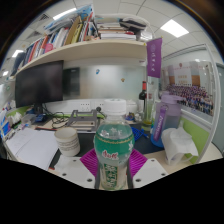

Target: Pour water

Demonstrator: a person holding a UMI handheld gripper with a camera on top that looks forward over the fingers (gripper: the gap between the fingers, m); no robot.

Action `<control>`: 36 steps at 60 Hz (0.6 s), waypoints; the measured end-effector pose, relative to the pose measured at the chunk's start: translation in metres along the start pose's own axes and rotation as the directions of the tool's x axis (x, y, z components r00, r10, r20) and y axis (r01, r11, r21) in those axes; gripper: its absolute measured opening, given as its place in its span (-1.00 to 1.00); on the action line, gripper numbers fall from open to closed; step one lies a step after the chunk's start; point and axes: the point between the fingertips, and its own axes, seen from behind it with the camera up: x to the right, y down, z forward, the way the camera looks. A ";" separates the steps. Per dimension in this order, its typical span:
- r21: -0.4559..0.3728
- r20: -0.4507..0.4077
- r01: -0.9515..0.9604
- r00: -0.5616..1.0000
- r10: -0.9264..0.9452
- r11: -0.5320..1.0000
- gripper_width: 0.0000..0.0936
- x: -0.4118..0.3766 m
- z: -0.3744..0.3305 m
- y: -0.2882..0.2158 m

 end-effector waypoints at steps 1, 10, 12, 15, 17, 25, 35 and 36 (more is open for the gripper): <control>-0.002 0.001 0.003 1.000 -0.003 1.000 -0.21 -0.003 0.003 -0.002; 0.003 -0.018 0.058 0.998 -0.058 0.998 -0.31 -0.005 0.005 -0.005; -0.004 -0.019 0.076 0.997 -0.076 0.997 -0.31 -0.010 0.009 -0.009; -0.016 -0.028 0.109 0.994 -0.109 0.994 -0.31 -0.005 0.003 -0.005; -0.017 -0.039 0.145 0.989 -0.146 0.989 -0.31 -0.010 0.005 -0.014; -0.057 -0.067 0.388 0.918 -0.391 0.920 -0.32 -0.016 0.026 -0.041; -0.182 0.003 0.700 0.702 -0.712 0.690 -0.32 -0.026 0.077 -0.051; -0.194 0.014 0.726 0.675 -0.738 0.660 -0.32 -0.028 0.083 -0.052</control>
